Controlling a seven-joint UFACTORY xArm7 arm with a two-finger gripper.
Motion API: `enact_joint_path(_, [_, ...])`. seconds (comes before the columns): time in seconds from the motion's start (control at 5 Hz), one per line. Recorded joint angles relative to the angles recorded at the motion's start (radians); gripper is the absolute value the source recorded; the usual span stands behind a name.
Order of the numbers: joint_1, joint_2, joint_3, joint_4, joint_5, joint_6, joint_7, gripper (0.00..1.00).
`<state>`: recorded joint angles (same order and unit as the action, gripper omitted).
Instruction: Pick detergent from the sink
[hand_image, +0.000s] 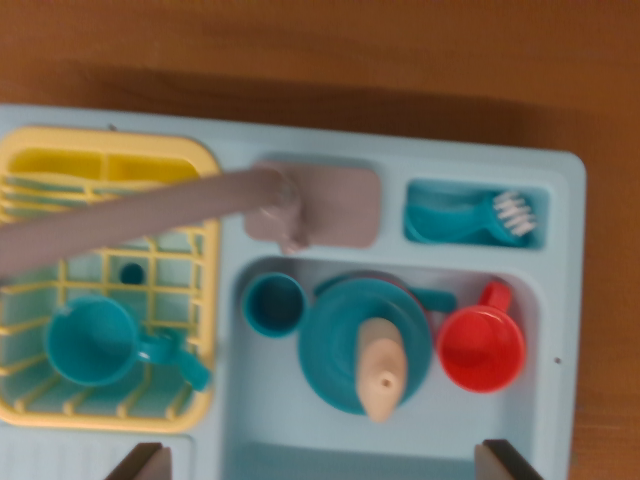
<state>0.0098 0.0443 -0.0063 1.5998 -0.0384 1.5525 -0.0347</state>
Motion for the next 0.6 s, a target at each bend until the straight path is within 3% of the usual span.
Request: enact_joint_path(0.6, [-0.0020, 0.003, -0.002, -0.016, 0.0011, -0.018, -0.005, 0.00])
